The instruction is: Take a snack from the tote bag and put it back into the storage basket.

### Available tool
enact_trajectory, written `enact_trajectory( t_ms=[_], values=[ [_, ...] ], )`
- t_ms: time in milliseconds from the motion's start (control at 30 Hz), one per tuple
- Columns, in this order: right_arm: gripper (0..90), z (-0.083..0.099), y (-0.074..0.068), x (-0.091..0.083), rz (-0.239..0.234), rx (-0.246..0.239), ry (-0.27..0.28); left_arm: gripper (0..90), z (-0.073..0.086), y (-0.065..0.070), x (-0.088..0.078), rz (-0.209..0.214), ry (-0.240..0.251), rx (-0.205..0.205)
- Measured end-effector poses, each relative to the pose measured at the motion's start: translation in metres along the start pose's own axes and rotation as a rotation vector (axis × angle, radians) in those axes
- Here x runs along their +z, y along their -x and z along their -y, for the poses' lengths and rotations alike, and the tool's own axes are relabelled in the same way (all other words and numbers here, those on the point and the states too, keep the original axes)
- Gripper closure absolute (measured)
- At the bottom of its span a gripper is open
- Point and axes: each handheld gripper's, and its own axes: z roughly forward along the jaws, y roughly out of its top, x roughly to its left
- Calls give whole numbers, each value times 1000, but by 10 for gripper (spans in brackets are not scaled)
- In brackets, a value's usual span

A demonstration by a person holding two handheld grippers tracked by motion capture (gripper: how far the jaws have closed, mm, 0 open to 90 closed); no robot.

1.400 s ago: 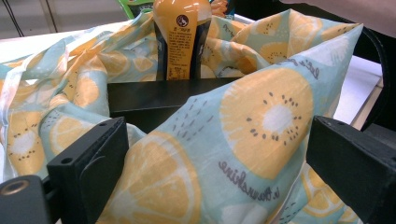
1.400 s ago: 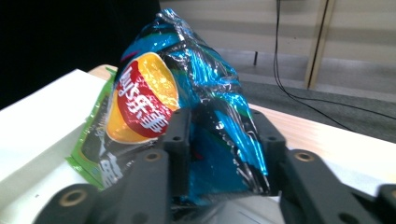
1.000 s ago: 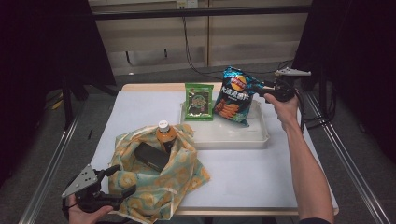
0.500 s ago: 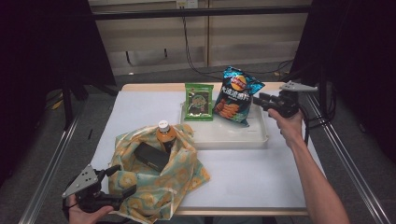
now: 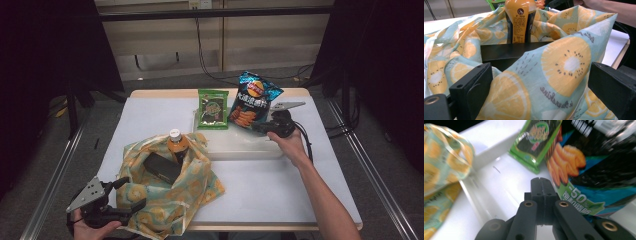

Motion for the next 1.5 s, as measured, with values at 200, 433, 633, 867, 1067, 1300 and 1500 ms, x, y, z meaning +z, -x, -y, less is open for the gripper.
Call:
enact_trajectory(
  t_ms=[200,433,633,867,1067,1300,1500],
  values=[
    [900,-9,5,15,-17,15,-46,61,0,0,1,2,0,1],
    [900,-15,8,35,-39,42,-138,61,0,0,-1,-6,2,3],
    [900,-11,15,44,27,65,-189,61,0,-1,-1,1,5,0],
    [900,-9,28,38,46,87,-171,61,-1,0,-1,0,12,4],
    [900,-8,32,33,77,92,-165,61,0,-1,-1,1,12,3],
    [900,-5,37,27,96,101,-160,61,0,-1,-1,-1,15,-3],
    [900,-4,36,23,92,101,-133,61,-1,-1,-1,-5,15,-1]
  ],
)
